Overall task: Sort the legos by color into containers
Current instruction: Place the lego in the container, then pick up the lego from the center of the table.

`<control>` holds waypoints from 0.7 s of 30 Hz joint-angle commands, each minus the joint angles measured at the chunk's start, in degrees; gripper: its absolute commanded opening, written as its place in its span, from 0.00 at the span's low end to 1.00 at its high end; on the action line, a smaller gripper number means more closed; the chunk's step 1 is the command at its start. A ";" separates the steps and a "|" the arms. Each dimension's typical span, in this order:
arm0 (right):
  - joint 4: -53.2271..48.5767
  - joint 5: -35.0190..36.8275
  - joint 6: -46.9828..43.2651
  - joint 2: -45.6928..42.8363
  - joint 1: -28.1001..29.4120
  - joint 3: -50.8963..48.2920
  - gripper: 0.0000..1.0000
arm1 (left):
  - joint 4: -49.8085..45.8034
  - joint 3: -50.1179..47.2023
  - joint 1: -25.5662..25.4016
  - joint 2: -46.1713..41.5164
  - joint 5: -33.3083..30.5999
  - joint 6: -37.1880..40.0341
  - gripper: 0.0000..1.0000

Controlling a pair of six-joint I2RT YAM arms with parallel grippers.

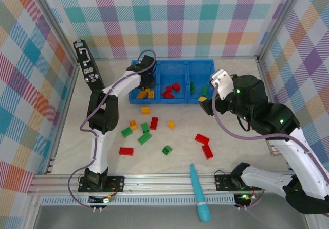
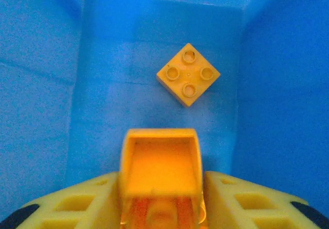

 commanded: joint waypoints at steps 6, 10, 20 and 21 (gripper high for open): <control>1.97 0.09 -0.26 -1.11 0.38 -0.67 0.99 | -3.53 1.46 0.04 -8.74 -0.61 3.23 0.56; 2.44 -0.59 -0.10 -1.02 0.43 -1.10 0.99 | -5.66 -0.30 -1.10 -15.40 0.50 3.46 0.55; 2.83 -1.84 0.54 -1.02 0.56 -1.26 0.99 | -14.35 -7.98 -13.21 -20.48 5.87 -6.30 0.58; 2.87 -2.01 0.61 -1.02 0.60 -1.27 0.99 | -13.81 -9.43 -14.99 -20.48 6.13 -8.68 0.58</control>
